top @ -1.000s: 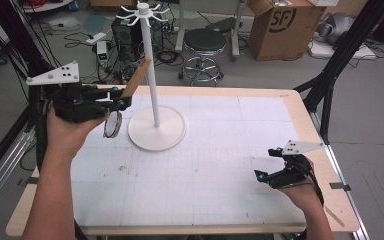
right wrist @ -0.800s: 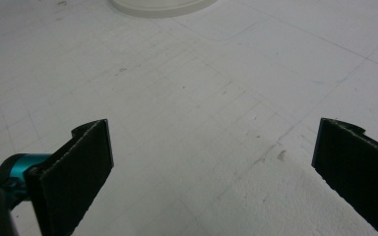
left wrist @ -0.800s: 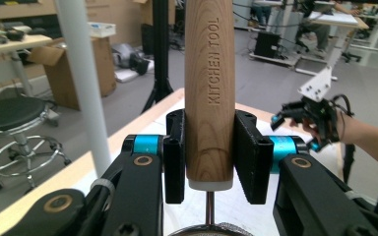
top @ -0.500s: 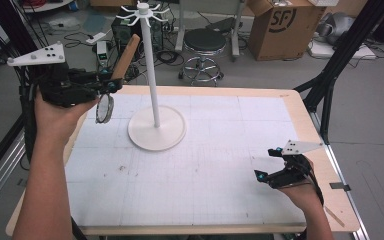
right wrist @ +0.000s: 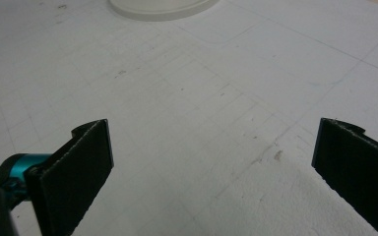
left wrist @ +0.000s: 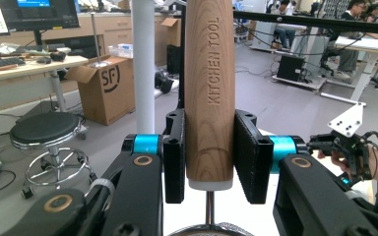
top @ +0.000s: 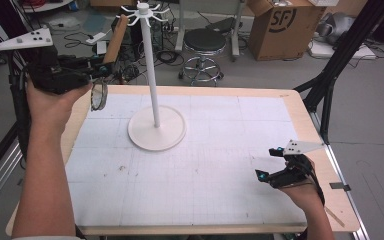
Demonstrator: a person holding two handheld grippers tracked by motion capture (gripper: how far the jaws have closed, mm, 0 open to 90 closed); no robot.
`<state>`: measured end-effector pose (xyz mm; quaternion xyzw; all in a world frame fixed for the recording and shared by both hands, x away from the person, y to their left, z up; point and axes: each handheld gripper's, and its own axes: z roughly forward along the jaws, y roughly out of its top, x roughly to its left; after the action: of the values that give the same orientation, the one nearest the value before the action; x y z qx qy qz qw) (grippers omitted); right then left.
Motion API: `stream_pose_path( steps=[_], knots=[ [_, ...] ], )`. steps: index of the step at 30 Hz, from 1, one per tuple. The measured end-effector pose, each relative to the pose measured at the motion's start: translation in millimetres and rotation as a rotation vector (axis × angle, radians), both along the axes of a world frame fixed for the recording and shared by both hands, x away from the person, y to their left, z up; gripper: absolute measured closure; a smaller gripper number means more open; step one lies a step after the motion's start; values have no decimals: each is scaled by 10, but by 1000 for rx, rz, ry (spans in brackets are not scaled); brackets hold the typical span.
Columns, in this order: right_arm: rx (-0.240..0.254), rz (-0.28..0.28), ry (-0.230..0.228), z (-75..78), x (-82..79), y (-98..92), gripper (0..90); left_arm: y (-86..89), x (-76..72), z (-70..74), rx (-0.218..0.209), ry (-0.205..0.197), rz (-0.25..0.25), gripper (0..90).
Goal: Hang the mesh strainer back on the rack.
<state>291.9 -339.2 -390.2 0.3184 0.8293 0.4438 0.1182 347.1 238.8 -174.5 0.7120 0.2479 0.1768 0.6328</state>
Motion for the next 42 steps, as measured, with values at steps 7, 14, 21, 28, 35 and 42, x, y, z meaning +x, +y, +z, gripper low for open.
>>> stream_pose_path(
  steps=[7,14,21,28,35,42],
  knots=[
    [1,0,-1,1,-1,-7,8,-26,97,-9,20,35,6,686],
    [8,-8,-3,5,-5,-34,8,-35,137,17,23,31,29,686],
    [8,-7,0,1,-5,-31,8,-85,184,-23,64,48,52,686],
    [7,-5,-5,1,-4,-23,8,-169,246,-55,107,59,77,686],
    [12,-2,2,-6,-1,-24,8,-244,331,-96,118,76,94,686],
    [11,-2,5,-18,8,-27,8,-342,389,-132,164,85,110,686]
  ],
)
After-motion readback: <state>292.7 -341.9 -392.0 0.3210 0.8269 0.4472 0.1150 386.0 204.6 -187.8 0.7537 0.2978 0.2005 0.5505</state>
